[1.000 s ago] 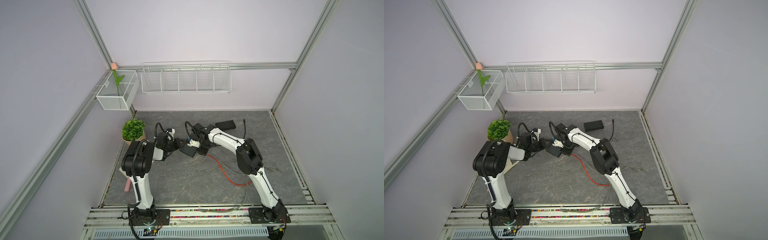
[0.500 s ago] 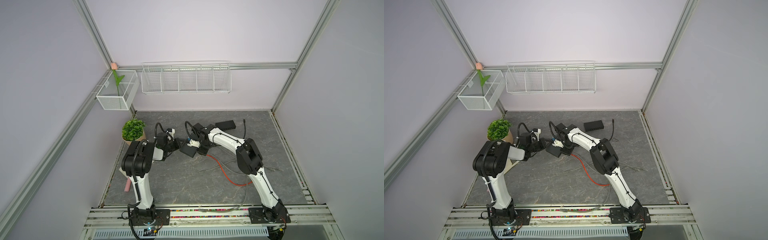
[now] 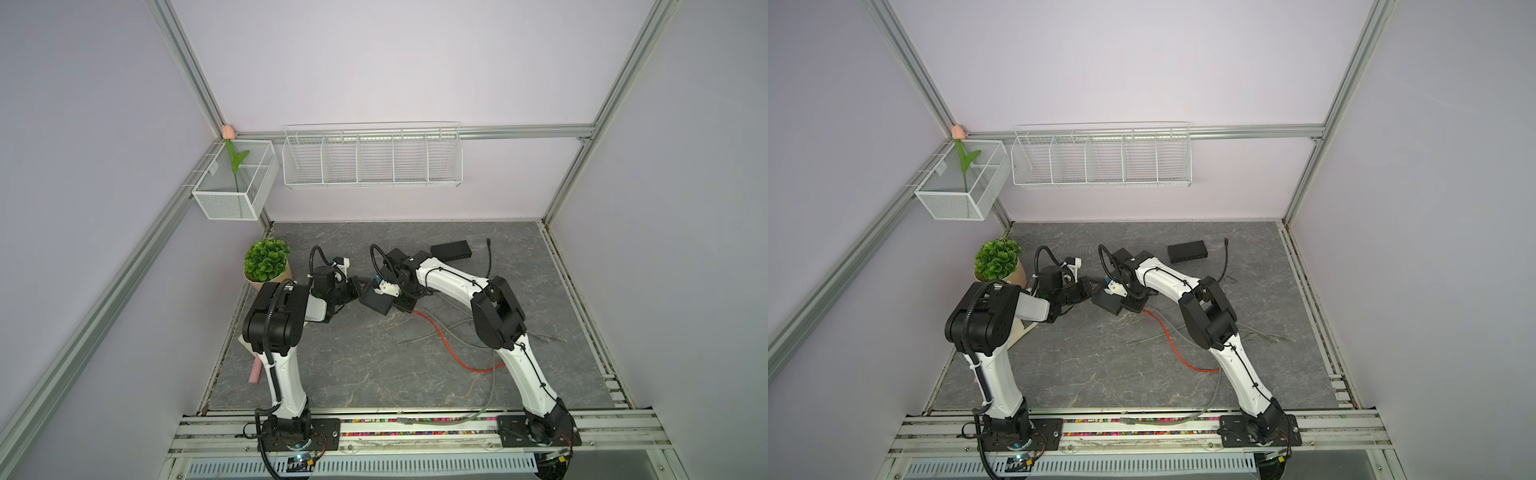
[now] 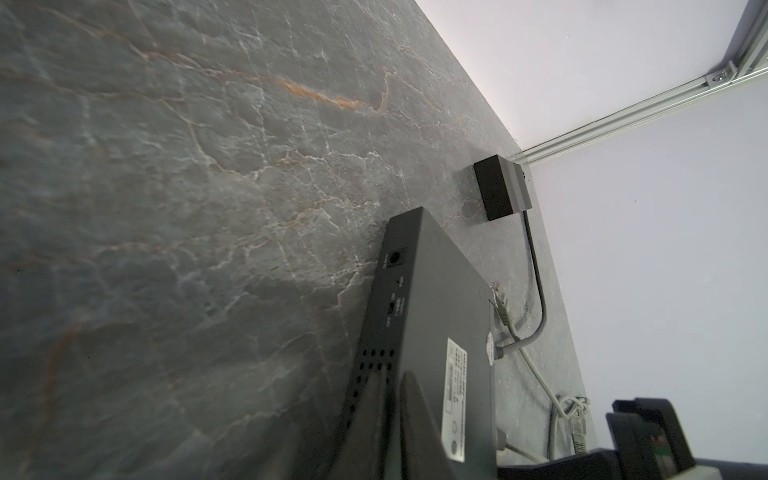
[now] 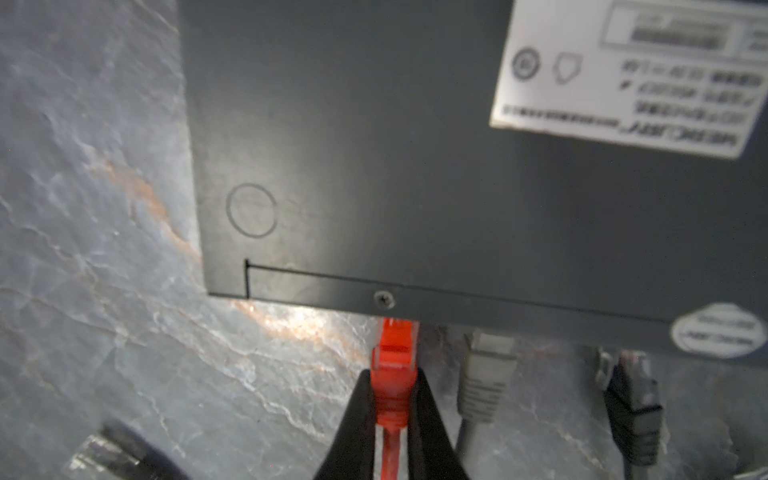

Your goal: Insert the plug into the switch port

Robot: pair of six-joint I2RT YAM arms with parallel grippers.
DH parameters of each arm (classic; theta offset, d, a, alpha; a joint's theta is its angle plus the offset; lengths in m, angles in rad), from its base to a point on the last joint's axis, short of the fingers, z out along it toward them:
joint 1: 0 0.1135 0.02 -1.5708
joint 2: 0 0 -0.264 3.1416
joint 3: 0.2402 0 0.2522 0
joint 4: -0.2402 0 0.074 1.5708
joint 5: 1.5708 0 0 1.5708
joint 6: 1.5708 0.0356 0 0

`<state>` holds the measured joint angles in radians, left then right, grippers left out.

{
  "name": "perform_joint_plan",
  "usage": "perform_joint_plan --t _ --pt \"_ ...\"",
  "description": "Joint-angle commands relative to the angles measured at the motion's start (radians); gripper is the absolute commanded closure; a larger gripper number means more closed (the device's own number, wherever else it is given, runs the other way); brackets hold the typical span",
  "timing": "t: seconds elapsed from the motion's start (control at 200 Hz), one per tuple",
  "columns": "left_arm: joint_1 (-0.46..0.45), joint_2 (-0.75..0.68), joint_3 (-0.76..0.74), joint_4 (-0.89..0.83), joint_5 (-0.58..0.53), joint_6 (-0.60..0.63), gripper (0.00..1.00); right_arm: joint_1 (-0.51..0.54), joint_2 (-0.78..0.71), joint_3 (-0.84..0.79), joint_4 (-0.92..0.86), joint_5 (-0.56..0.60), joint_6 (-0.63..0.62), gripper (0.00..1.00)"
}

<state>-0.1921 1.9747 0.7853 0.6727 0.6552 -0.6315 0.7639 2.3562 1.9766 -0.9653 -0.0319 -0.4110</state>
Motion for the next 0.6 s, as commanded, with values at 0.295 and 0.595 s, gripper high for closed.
perform_joint_plan --t 0.295,0.595 --pt "-0.029 -0.029 -0.023 0.001 0.08 0.0 0.89 0.024 -0.035 -0.019 0.122 -0.038 0.007 0.93" --pt "-0.029 -0.025 -0.024 0.007 0.082 -0.005 0.89 0.032 -0.034 -0.014 0.131 -0.033 0.012 0.93"
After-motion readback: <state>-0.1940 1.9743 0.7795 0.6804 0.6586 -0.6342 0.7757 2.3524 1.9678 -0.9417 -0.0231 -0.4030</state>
